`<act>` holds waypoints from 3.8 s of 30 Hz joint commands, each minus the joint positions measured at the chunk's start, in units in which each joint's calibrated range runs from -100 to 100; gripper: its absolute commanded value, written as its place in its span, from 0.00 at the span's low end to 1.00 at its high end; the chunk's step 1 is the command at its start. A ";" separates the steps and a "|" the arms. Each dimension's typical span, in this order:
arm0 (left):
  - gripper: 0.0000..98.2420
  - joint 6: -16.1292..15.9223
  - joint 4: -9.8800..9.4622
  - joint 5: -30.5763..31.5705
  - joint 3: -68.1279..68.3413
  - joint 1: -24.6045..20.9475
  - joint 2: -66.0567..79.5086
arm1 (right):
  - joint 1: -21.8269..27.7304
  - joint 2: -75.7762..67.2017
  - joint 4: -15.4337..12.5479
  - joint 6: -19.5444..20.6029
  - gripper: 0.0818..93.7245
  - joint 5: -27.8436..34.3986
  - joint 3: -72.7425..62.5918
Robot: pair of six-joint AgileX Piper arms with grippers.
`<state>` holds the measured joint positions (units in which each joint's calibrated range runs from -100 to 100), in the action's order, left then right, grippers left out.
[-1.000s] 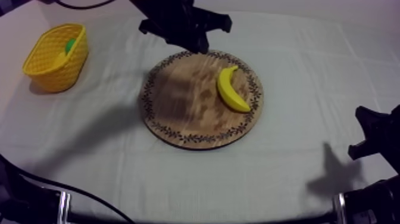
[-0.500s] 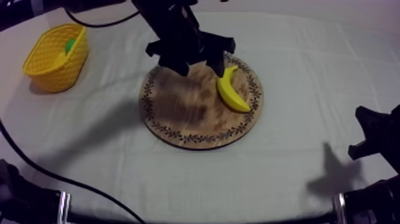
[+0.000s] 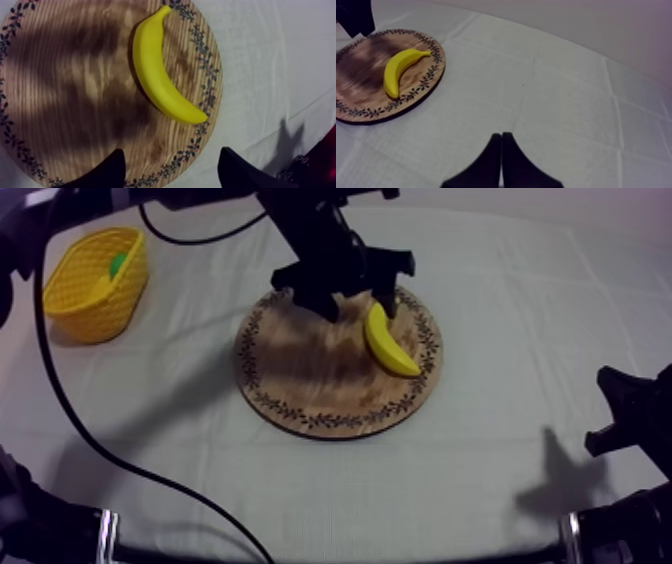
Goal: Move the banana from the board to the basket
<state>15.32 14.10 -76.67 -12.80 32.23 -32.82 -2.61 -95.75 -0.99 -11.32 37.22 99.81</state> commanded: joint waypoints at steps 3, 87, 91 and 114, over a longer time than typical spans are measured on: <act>0.64 0.07 0.01 0.77 -0.36 0.10 -2.53 | 0.01 0.00 -0.01 -0.03 0.00 0.04 -0.03; 0.25 -4.78 -7.54 -3.66 -14.02 -15.04 6.51 | 0.01 0.00 -0.01 -0.03 0.00 0.04 -0.03; 0.36 -4.47 -9.47 -3.81 -13.37 -18.20 10.04 | 0.01 0.00 -0.01 -0.03 0.00 0.04 -0.03; 0.33 -7.52 -15.04 2.03 -11.94 -39.14 11.74 | 0.01 0.00 -0.01 -0.03 0.00 0.04 -0.03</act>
<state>7.90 -0.78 -74.69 -24.72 -4.60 -20.43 -2.61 -95.75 -0.99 -11.36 37.23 99.81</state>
